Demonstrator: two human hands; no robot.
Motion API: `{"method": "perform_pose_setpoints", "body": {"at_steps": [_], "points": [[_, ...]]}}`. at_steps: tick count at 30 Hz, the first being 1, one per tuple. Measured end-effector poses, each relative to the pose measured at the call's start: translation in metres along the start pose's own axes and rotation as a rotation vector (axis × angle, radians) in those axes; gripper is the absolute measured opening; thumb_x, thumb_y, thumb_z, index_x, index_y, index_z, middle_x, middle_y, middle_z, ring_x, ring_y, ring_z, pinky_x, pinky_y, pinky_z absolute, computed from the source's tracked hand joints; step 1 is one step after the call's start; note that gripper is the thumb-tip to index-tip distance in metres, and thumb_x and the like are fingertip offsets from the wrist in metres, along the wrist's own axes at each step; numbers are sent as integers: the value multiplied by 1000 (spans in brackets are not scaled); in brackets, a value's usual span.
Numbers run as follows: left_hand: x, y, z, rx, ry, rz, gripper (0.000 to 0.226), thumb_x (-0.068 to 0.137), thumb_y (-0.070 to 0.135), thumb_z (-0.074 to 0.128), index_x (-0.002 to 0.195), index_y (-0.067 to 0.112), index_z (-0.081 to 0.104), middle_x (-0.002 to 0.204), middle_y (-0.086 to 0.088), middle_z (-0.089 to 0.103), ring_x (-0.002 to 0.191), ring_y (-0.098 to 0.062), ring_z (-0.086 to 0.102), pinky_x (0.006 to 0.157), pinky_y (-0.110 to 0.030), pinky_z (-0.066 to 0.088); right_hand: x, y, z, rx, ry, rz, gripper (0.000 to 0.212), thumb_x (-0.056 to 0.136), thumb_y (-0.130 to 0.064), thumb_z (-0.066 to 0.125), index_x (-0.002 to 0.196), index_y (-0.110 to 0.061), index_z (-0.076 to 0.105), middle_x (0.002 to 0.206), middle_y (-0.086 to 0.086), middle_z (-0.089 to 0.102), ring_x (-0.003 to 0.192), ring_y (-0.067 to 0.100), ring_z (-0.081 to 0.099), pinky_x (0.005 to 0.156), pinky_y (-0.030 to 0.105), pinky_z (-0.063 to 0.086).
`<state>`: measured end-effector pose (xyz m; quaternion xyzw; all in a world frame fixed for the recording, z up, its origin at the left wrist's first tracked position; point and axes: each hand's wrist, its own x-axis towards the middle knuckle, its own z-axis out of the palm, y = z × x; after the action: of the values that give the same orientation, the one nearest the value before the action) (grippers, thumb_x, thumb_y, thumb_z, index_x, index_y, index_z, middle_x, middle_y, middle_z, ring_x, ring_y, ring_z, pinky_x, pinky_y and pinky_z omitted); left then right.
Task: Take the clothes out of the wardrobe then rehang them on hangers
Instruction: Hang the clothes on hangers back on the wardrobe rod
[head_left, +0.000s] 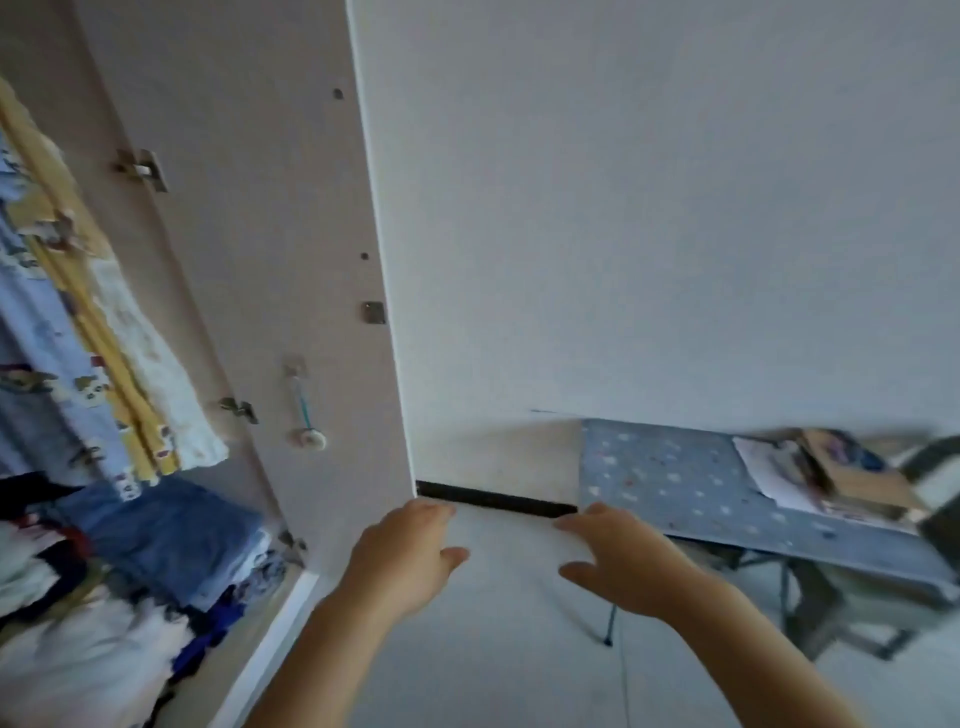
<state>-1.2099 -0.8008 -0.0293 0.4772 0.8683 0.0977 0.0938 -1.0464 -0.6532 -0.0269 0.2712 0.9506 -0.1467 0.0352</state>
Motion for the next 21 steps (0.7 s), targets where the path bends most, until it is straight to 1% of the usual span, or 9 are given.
{"method": "perform_pose_setpoints", "body": {"at_steps": [2, 4, 6, 11, 14, 16, 19, 21], "points": [[-8, 47, 16, 12, -47, 127, 53, 94, 45, 46, 141, 23, 35, 146, 1, 35, 132, -17, 37, 104, -31, 35, -54, 35, 2, -4, 16, 130, 56, 91, -43, 51, 143, -28, 34, 142, 3, 39, 128, 21, 41, 105, 31, 36], [-15, 96, 34, 46, -109, 238, 51, 93, 46, 47, 137, 21, 40, 142, -1, 40, 130, -20, 39, 103, -33, 37, -109, 69, 4, 21, 40, 271, 55, 91, -43, 52, 142, -28, 36, 142, 3, 40, 127, 21, 42, 105, 32, 36], [-26, 150, 50, 67, -145, 357, 50, 92, 45, 49, 135, 22, 41, 138, -1, 42, 126, -21, 43, 99, -32, 39, -169, 100, 6, 45, 75, 403, 55, 90, -42, 53, 141, -28, 37, 140, 3, 41, 126, 21, 43, 104, 30, 37], [-86, 296, 86, 86, -237, 686, 48, 92, 44, 50, 134, 21, 43, 132, -3, 46, 122, -23, 46, 96, -33, 42, -335, 153, 10, 88, 172, 713, 53, 91, -41, 52, 141, -28, 38, 137, 1, 44, 123, 20, 46, 101, 28, 38], [-144, 380, 107, 101, -286, 860, 44, 92, 45, 49, 128, 19, 47, 126, -4, 48, 117, -24, 49, 94, -38, 43, -441, 168, 20, 136, 246, 857, 49, 87, -40, 55, 134, -29, 46, 131, -2, 49, 120, 18, 49, 98, 27, 40], [-194, 432, 123, 103, -324, 952, 45, 92, 44, 49, 130, 19, 45, 129, -5, 48, 119, -25, 47, 98, -39, 41, -519, 172, 29, 159, 272, 963, 46, 86, -37, 56, 130, -27, 50, 127, -1, 51, 118, 19, 50, 96, 28, 41], [-280, 503, 150, 99, -367, 1076, 53, 92, 44, 50, 138, 22, 39, 139, -3, 43, 127, -22, 42, 104, -36, 36, -640, 171, 45, 186, 295, 1151, 47, 87, -35, 55, 132, -24, 48, 130, 2, 50, 120, 21, 49, 97, 29, 41], [-340, 546, 168, 102, -396, 1171, 53, 91, 45, 51, 138, 23, 40, 139, -2, 44, 127, -21, 42, 104, -36, 37, -720, 168, 59, 199, 320, 1259, 50, 88, -36, 55, 136, -26, 44, 134, 2, 48, 123, 20, 47, 98, 27, 39]]}}
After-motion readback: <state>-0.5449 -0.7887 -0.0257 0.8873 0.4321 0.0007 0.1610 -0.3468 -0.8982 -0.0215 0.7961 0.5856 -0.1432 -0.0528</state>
